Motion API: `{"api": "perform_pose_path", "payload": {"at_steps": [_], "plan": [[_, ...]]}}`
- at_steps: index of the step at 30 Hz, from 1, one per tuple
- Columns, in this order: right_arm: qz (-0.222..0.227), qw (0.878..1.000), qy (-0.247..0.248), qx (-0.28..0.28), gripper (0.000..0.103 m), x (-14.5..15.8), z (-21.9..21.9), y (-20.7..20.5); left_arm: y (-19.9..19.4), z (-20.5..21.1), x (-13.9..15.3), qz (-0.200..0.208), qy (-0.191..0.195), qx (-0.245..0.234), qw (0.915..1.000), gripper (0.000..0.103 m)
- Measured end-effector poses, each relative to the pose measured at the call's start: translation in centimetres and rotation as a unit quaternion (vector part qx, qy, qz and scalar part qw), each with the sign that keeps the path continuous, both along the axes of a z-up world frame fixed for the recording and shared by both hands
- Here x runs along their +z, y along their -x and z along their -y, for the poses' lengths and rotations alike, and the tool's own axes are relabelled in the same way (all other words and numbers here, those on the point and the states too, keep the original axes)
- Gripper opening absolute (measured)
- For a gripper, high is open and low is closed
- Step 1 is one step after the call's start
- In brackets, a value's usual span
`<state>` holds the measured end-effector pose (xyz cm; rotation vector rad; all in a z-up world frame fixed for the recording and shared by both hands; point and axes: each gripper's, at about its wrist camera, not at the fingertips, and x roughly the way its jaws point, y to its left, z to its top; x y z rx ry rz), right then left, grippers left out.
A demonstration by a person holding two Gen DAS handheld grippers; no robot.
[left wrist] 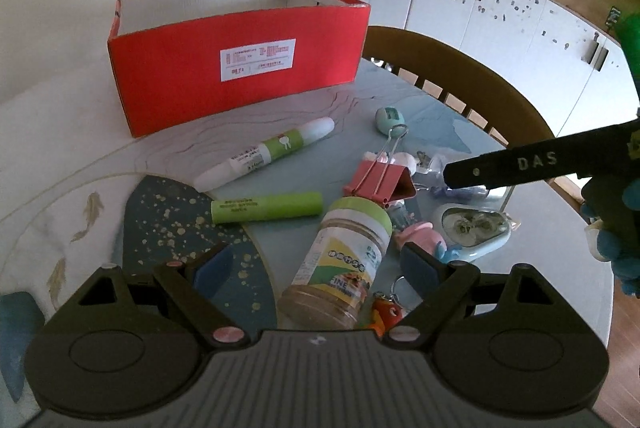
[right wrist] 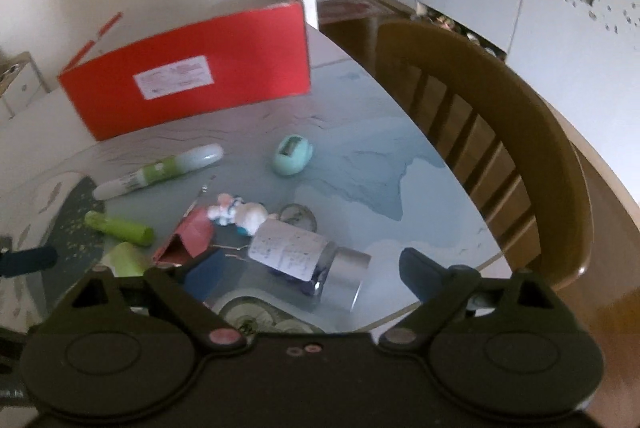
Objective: Organize rigid objects
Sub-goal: 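Grasp the green-lidded jar with the left tool while the right tool grasps the silver-lidded glass jar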
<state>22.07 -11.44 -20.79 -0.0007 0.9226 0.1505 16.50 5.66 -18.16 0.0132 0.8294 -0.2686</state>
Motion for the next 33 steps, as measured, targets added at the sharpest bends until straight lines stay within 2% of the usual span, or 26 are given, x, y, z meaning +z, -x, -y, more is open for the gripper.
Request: {"api": "perform_pose_path", "payload": {"at_steps": [3, 7, 10, 13, 14, 16, 18, 21, 24, 33], "plan": [[-0.019, 1.000, -0.010, -0.020, 0.092, -0.5, 0.0, -0.5, -0.2, 0.0, -0.3, -0.004, 0.001, -0.001, 1.0000, 0.091], [-0.037, 0.998, -0.025, -0.044, 0.086, -0.8, -0.1, -0.9, -0.3, 0.3, -0.5, -0.007, 0.002, -0.006, 1.0000, 0.090], [-0.046, 0.997, -0.024, -0.053, 0.084, -1.0, -0.3, -1.1, -0.4, 0.6, -0.6, -0.008, 0.003, -0.015, 0.9998, 0.083], [-0.051, 0.997, -0.028, -0.052, 0.082, -1.1, -0.7, -1.2, -0.4, 0.9, -0.7, -0.009, -0.001, -0.023, 0.9997, 0.081], [-0.051, 0.997, -0.027, -0.052, 0.082, -1.1, -0.8, -1.2, -0.5, 1.0, -0.7, -0.010, -0.004, -0.024, 0.9997, 0.072], [-0.052, 0.997, -0.022, -0.053, 0.083, -1.1, -1.0, -1.3, -0.6, 1.0, -0.8, -0.016, -0.006, -0.027, 0.9995, 0.062], [-0.053, 0.997, -0.023, -0.054, 0.081, -1.1, -1.1, -1.3, -0.8, 1.0, -0.9, -0.020, -0.004, -0.026, 0.9995, 0.061], [-0.054, 0.997, -0.016, -0.056, 0.077, -1.1, -1.2, -1.4, -0.8, 1.0, -1.0, -0.023, -0.006, -0.031, 0.9992, 0.051], [-0.055, 0.997, -0.012, -0.057, 0.071, -1.1, -1.2, -1.5, -0.8, 1.3, -1.0, -0.020, -0.018, -0.036, 0.9990, 0.049], [-0.055, 0.997, -0.007, -0.046, 0.070, -1.0, -1.2, -1.5, -1.1, 1.4, -0.8, -0.021, -0.028, -0.037, 0.9987, 0.046]]}}
